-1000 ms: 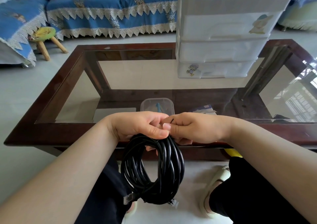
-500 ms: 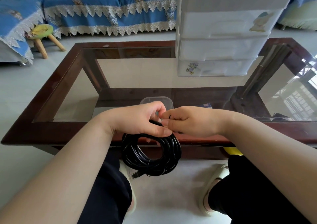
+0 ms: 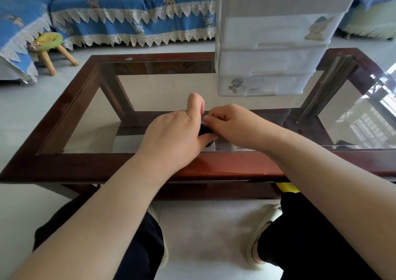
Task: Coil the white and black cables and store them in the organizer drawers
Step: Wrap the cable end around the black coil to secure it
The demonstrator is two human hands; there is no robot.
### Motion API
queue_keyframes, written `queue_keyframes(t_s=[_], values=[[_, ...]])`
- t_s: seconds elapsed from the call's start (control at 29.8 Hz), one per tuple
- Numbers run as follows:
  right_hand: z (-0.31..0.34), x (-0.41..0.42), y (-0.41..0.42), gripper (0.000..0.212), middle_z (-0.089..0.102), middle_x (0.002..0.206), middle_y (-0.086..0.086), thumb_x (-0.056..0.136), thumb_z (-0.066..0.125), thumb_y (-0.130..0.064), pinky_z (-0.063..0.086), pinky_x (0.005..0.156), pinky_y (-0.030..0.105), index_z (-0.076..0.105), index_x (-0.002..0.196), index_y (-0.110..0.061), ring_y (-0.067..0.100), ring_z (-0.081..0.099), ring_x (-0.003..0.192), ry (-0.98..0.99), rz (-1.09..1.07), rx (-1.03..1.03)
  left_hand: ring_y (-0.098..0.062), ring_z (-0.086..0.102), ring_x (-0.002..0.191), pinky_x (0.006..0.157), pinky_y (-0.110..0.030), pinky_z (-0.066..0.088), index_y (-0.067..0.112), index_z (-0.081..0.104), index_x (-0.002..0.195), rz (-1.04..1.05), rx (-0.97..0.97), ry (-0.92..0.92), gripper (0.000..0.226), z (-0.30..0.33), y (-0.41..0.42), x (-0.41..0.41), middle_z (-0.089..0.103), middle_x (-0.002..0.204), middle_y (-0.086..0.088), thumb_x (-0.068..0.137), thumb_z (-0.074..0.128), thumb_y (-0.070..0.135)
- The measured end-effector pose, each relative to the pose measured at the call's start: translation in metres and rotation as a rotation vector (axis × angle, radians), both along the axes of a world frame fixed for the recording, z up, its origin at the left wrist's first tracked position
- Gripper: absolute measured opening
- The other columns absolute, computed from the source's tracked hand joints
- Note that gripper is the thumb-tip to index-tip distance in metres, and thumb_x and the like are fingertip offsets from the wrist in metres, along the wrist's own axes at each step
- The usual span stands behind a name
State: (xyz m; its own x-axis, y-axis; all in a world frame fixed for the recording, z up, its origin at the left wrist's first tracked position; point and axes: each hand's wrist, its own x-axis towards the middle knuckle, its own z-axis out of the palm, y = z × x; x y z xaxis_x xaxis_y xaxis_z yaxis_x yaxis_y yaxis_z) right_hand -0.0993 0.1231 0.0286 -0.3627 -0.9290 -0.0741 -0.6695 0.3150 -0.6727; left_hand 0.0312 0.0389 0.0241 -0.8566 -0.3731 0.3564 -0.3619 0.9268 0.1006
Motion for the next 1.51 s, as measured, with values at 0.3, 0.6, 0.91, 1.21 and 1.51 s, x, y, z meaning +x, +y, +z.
queue_keyframes(t_s=[0.3,0.6,0.91,1.21,1.51], values=[[-0.026,-0.023,-0.013,0.037,0.048,0.06,0.0,0.097,0.042,-0.028,0.03,0.048,0.027,0.046,0.063,-0.013,0.016,0.042,0.054,0.103,-0.131,0.149,-0.025,0.063,0.101,0.077,-0.031,0.045,0.011,0.034,0.129,0.1,0.42,-0.007,0.063,-0.043,0.023,-0.019,0.062,0.114,-0.008,0.085,0.067,0.041],[-0.041,-0.032,-0.011,0.035,0.05,0.063,0.0,0.097,0.042,-0.027,0.034,0.052,0.027,0.048,0.068,-0.011,0.014,0.043,0.057,0.076,-0.12,0.183,-0.019,0.061,0.111,0.1,-0.043,0.047,0.02,0.039,0.136,0.166,1.313,0.01,0.051,-0.042,0.011,-0.014,0.062,0.123,0.0,0.09,0.062,0.02],[-0.035,-0.027,-0.007,0.031,0.051,0.062,-0.002,0.099,0.04,-0.032,0.035,0.053,0.03,0.045,0.073,-0.016,0.016,0.046,0.056,0.277,0.045,-0.006,-0.018,0.033,0.139,0.106,-0.034,0.033,0.031,0.022,0.149,0.078,0.685,-0.4,0.089,-0.012,-0.057,-0.02,0.033,0.153,0.006,0.077,0.068,0.057],[-0.028,-0.044,-0.007,0.034,0.047,0.059,-0.005,0.098,0.042,-0.03,0.036,0.055,0.032,0.041,0.065,-0.021,0.018,0.045,0.059,0.286,-0.055,-0.064,-0.01,0.065,0.1,0.089,-0.027,0.052,0.027,0.065,0.105,-0.036,1.077,-0.296,0.034,-0.002,-0.053,-0.02,0.07,0.105,0.006,0.082,0.061,0.051],[-0.012,-0.053,-0.004,0.031,0.039,0.055,-0.006,0.099,0.037,-0.033,0.024,0.047,0.03,0.041,0.073,-0.015,0.024,0.042,0.058,0.6,-0.063,-0.096,-0.01,0.064,0.102,0.086,-0.025,0.047,0.015,0.063,0.117,-0.124,1.518,-0.013,0.036,-0.031,0.0,-0.03,0.07,0.115,-0.004,0.083,0.072,0.025]])
